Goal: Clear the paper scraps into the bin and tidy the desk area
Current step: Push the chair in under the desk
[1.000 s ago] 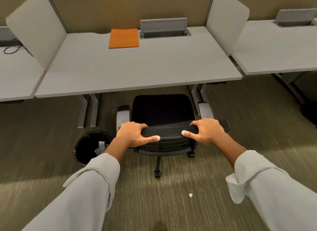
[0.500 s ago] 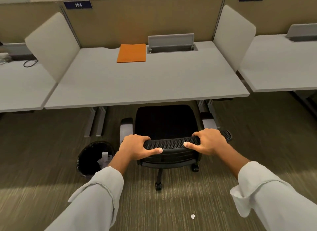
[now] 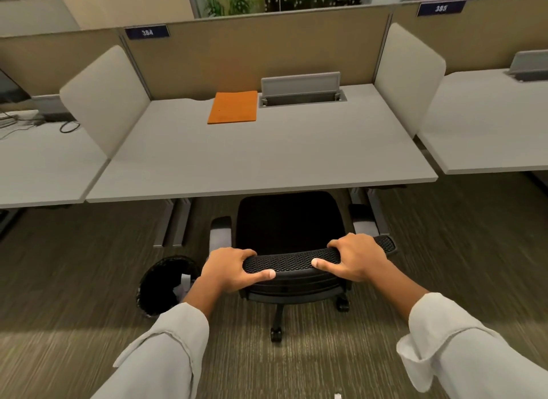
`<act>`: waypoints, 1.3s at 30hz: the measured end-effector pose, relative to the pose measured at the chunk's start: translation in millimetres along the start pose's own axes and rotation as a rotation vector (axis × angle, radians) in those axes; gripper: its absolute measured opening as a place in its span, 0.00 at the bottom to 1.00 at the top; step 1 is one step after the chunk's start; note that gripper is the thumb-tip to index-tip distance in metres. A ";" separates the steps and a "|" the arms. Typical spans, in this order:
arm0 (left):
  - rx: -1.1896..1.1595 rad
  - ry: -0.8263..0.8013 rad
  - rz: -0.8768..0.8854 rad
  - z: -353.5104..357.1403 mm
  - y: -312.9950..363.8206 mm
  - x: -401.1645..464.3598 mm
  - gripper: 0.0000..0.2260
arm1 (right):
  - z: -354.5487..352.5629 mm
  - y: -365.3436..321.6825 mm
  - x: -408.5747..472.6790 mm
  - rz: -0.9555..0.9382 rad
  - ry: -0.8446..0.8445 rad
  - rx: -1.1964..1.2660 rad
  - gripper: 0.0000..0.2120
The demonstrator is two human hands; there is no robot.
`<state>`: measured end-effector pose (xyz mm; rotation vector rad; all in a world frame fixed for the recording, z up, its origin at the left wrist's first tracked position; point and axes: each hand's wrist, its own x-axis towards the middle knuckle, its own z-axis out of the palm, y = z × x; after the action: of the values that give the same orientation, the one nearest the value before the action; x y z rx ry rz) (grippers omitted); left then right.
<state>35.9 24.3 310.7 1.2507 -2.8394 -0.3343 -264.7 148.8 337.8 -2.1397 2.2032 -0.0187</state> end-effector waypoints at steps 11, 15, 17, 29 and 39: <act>0.013 -0.014 0.006 -5.2 -3.6 11.1 0.42 | 3.2 4.6 11.7 -0.003 0.037 0.016 0.51; 0.017 -0.018 0.006 -3.9 -5.2 13.2 0.43 | 4.0 5.9 13.9 -0.008 0.032 0.010 0.50; 0.021 -0.011 0.004 -3.7 -5.7 13.5 0.43 | 4.6 6.0 14.4 -0.011 0.036 0.009 0.50; 0.036 -0.030 0.005 -3.8 -6.4 16.5 0.45 | 13.0 8.6 13.3 0.003 0.056 0.010 0.51; 0.058 0.031 0.031 -6.1 2.1 8.5 0.42 | 14.9 7.9 4.6 0.011 0.044 -0.016 0.53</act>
<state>29.2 18.3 316.5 1.2088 -2.8588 -0.2311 -271.8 145.0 322.3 -2.1551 2.2466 -0.0485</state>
